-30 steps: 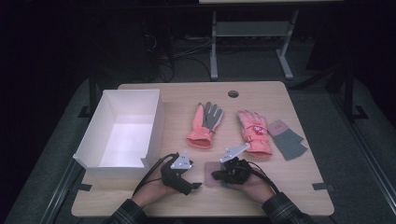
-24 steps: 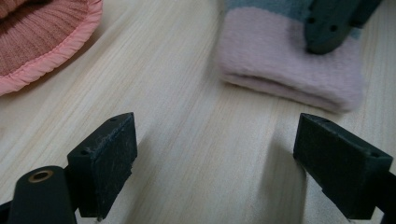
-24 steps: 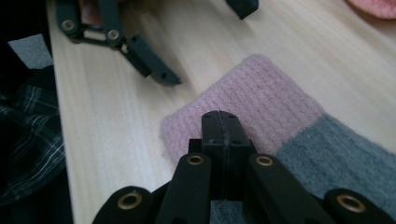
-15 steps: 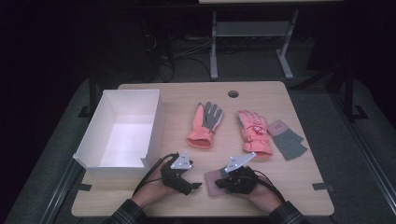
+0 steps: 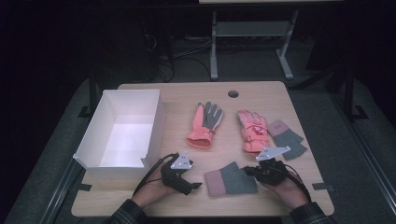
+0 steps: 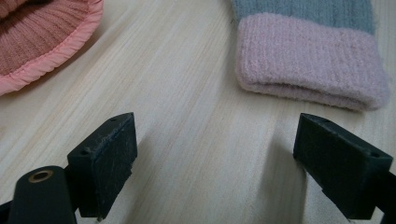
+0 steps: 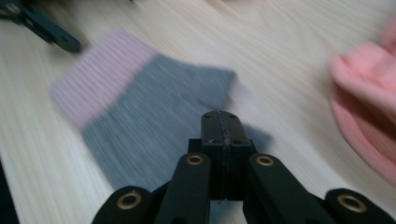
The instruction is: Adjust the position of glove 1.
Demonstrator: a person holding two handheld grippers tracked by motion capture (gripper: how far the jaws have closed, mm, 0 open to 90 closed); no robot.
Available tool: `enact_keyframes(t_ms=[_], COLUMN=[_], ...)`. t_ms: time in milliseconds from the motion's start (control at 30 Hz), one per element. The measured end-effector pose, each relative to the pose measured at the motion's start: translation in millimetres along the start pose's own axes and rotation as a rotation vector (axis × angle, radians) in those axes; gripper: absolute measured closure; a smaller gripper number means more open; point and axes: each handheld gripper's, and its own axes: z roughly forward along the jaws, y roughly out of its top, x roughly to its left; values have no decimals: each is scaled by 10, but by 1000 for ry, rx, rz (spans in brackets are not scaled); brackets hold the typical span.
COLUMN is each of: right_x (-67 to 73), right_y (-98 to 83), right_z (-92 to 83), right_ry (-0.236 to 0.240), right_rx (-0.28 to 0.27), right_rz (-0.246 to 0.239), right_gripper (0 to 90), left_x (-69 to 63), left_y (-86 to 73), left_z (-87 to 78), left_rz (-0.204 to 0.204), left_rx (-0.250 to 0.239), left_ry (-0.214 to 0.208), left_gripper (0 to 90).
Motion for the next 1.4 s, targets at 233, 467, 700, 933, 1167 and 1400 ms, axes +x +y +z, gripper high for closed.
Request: enact_keyframes(t_ms=[233,467,700,933,1167,1400], right_x=[-30,-80,-185,-237,-105,46], right_y=[-166,-73,170,315,147,-18], right_z=[5,112,329,432,182,138], right_ry=[13,2,-28,-45,-21,11], right_rx=[49,53,43,12,-1,22], right_rz=[13,11,18,5,17,25], right_gripper=[898,899,900,899,900,900], left_x=[3,-1,-2,-4,-48,30], left_y=[1,0,2,55,261,379], left_z=[-1,0,0,-27,-136,90], left_rz=[5,-2,-3,-36,-11,-17], left_rx=[0,0,2,42,2,73], left_ry=[1,0,0,24,22,34], left_gripper=[128,128,128,218,813,896])
